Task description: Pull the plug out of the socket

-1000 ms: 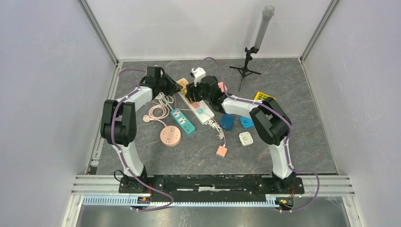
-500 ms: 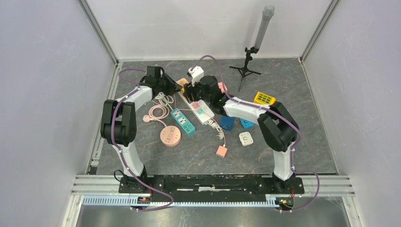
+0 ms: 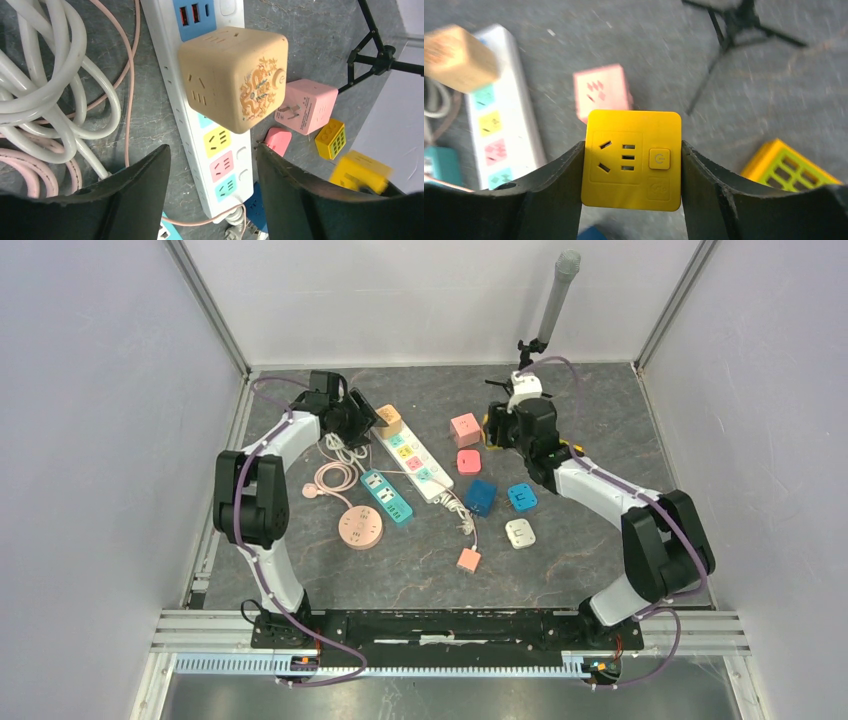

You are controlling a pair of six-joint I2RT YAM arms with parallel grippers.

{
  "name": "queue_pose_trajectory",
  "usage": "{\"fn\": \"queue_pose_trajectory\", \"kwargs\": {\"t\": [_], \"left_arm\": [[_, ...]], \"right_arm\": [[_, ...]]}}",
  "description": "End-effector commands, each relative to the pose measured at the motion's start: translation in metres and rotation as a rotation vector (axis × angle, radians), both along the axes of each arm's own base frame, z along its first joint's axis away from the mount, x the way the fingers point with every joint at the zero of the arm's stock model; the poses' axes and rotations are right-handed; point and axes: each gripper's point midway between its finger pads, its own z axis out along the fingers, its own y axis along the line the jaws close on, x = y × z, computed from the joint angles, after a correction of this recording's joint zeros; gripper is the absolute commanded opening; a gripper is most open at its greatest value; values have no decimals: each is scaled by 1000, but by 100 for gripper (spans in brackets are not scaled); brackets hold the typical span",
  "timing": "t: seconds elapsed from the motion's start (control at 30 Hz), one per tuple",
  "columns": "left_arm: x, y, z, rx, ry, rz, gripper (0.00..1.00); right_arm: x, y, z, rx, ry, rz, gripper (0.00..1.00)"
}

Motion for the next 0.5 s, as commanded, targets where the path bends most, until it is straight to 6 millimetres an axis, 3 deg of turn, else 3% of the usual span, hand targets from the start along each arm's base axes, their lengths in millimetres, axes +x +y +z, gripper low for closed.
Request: {"fn": "queue_pose_trajectory", "kwargs": {"t": [0.0, 0.13, 0.47], "left_arm": [[-1, 5, 57, 35, -125, -44, 72], [-13, 19, 78, 102, -168, -12, 79], [-40, 65, 136, 294, -290, 99, 100]], "right_arm": [[-12, -20, -23, 38, 80, -13, 4], [-14, -29, -47, 104, 140, 12, 6], [-10, -46, -75, 257, 230, 59, 20]]}}
